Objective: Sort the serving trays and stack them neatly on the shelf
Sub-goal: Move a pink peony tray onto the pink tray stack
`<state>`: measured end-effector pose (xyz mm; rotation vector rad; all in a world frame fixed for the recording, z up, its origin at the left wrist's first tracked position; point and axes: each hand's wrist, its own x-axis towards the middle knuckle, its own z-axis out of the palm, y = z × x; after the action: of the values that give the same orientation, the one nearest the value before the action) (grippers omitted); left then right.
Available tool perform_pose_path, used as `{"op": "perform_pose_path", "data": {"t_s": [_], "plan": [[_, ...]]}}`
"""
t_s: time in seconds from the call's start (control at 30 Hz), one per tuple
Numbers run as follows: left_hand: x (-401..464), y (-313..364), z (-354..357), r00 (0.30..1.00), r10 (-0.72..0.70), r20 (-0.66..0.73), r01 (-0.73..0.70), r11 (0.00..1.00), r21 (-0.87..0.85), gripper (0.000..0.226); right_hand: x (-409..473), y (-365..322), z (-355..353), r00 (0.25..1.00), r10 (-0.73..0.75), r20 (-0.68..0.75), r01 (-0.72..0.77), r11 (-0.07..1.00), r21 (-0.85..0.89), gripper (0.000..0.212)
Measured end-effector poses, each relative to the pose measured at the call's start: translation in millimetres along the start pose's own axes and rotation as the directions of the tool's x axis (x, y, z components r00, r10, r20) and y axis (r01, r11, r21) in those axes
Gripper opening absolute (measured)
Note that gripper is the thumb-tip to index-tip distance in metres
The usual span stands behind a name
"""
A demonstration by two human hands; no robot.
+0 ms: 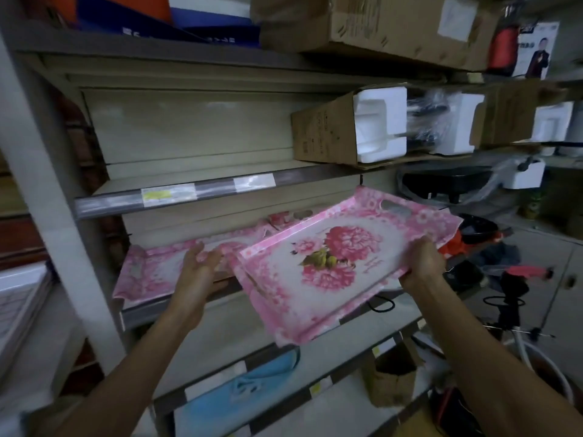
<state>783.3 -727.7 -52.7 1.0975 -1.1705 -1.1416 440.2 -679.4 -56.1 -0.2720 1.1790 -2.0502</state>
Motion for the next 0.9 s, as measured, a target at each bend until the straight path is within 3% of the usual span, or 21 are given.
{"op": "perform_pose_path", "data": {"t_s": [0.07,0.13,0.17,0.3,0.37,0.5,0.63,0.77,0.9], "plan": [[-12,1,-11,0.992,0.092,-0.089,-0.080,0.989,0.128,0.040,-9,2,-19,1.000,-0.008,0.029,0.009,0.999,-0.049,0.043],[-24,1,-21,0.976,0.199,-0.088,-0.168,0.947,0.275,0.011,-21,5,-35,0.996,-0.029,0.081,0.035,0.996,-0.086,0.045],[-31,2,-24,0.969,0.242,-0.058,-0.209,0.918,0.336,0.011,-29,5,-40,0.993,-0.038,0.112,0.050,0.993,-0.105,0.041],[-61,-2,-35,0.978,0.162,0.128,-0.205,0.845,0.494,0.010,-61,2,-46,0.965,-0.067,0.252,0.104,0.986,-0.134,0.033],[-75,-4,-38,0.970,0.113,0.213,-0.206,0.848,0.488,0.009,-71,0,-44,0.941,-0.068,0.331,0.116,0.985,-0.125,0.033],[-108,-3,-55,0.962,0.108,0.250,-0.233,0.803,0.549,0.018,-93,-1,-33,0.881,-0.061,0.470,0.130,0.985,-0.116,0.036],[-140,-1,-82,0.961,0.099,0.258,-0.205,0.881,0.426,0.036,-110,8,-12,0.864,0.012,0.504,0.070,0.987,-0.144,0.052],[-165,3,-110,0.979,0.111,0.171,-0.165,0.926,0.338,0.038,-132,27,16,0.826,0.048,0.562,0.054,0.985,-0.163,0.049],[-181,7,-152,0.985,0.171,0.031,-0.170,0.903,0.395,0.040,-165,51,50,0.775,0.071,0.628,0.065,0.979,-0.191,0.036]]}}
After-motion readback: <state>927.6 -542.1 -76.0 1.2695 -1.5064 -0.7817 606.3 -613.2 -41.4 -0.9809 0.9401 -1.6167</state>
